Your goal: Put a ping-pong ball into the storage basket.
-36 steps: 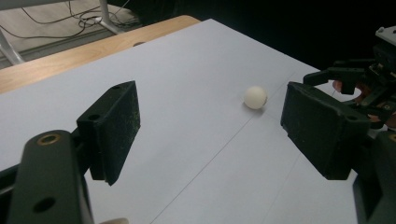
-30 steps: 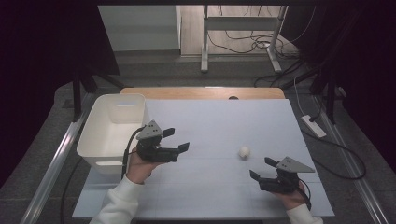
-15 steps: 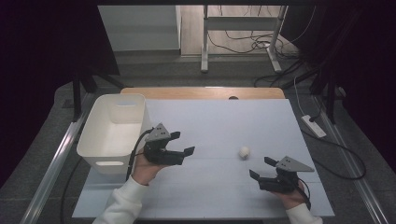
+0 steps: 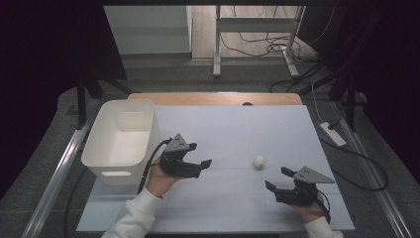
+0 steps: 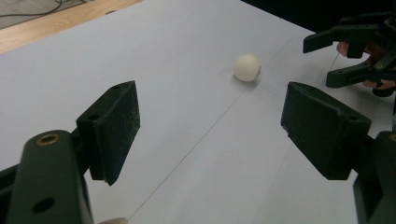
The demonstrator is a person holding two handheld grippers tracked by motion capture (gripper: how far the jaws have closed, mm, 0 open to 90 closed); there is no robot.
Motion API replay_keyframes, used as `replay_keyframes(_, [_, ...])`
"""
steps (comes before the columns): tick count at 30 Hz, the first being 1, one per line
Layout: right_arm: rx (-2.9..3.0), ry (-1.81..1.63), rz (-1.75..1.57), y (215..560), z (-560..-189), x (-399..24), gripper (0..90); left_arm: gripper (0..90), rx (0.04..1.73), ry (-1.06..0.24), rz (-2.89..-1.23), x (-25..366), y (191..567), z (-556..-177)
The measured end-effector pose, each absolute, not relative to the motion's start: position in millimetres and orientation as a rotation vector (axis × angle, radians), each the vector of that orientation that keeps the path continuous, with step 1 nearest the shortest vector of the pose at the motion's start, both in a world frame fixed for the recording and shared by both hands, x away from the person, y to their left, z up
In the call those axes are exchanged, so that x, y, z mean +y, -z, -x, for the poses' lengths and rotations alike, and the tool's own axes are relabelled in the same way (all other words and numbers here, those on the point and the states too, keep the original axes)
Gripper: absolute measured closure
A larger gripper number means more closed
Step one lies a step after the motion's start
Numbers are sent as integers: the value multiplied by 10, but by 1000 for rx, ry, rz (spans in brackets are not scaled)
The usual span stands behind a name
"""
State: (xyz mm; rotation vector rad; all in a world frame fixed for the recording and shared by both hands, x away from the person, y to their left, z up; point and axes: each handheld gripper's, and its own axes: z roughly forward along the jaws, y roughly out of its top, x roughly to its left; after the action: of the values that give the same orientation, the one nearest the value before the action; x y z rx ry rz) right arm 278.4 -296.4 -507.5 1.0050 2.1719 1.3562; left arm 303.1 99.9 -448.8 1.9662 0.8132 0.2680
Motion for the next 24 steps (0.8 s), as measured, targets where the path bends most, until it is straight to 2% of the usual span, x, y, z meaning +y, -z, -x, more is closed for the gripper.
replay_keyframes(24, [2177,-1352,-1001,5083,-2792,-2960,177,207,793,-248,-2031,824,4642,-3127])
